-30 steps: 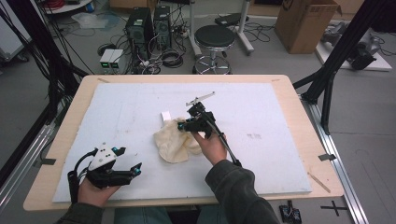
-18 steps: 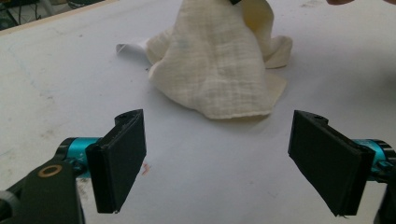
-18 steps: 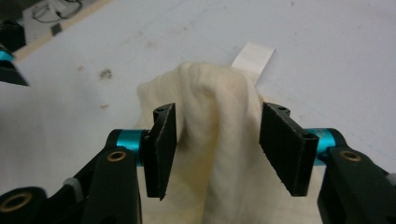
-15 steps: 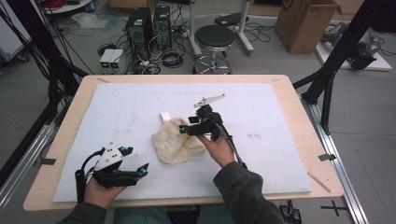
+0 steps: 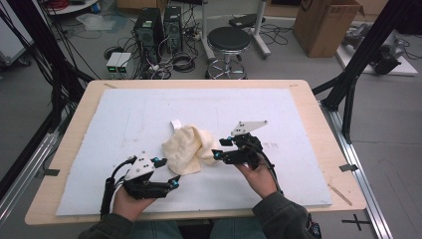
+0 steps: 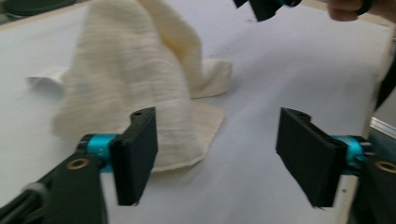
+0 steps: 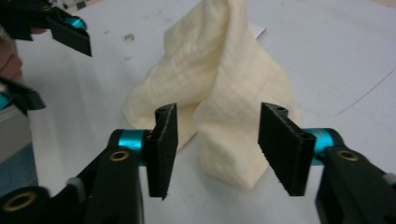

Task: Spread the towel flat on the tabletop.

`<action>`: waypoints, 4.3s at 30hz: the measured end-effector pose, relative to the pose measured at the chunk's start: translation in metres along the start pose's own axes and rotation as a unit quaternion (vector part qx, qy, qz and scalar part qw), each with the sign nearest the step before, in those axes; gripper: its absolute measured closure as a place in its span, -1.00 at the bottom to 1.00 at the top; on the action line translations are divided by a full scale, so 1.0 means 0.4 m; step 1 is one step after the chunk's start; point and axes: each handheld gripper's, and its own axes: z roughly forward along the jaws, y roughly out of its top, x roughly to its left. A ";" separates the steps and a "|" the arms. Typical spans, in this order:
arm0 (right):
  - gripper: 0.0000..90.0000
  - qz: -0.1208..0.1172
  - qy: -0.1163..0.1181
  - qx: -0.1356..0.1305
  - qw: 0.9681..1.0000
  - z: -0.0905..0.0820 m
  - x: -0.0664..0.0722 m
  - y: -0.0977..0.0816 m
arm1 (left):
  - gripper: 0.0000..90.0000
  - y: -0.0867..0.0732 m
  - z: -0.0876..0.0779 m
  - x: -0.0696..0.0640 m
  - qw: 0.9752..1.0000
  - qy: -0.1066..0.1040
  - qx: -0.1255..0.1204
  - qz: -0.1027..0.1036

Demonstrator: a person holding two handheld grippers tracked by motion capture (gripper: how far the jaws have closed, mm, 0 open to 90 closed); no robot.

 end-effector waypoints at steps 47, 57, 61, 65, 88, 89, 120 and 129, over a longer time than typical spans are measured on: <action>0.87 -0.019 -0.001 0.071 0.997 0.007 -0.050 -0.056 | 0.94 0.017 -0.012 0.092 0.996 0.015 0.083 0.008; 0.86 -0.057 0.023 0.067 0.996 -0.075 0.017 -0.100 | 0.94 -0.036 -0.141 0.089 0.997 0.033 0.062 0.019; 0.86 -0.064 0.038 0.072 0.995 -0.098 0.048 -0.122 | 0.94 -0.054 -0.166 0.072 0.997 0.028 0.066 0.026; 0.85 -0.072 0.056 0.081 0.993 -0.106 0.082 -0.146 | 0.94 -0.071 -0.177 0.061 0.997 0.021 0.071 0.027; 0.32 -0.041 0.016 0.051 0.998 0.042 -0.032 -0.011 | 0.28 -0.033 -0.035 0.141 0.999 0.028 0.046 -0.004; 0.32 -0.036 0.015 0.055 0.998 0.059 -0.042 -0.006 | 0.28 -0.034 -0.026 0.146 0.998 0.032 0.050 -0.003; 0.93 0.008 -0.056 0.118 0.991 -0.041 -0.075 -0.070 | 0.66 -0.072 0.029 0.150 0.990 0.008 0.142 0.004; 0.70 0.020 -0.024 0.130 0.991 -0.068 -0.060 -0.122 | 0.60 -0.054 -0.004 0.133 0.994 -0.003 0.105 0.006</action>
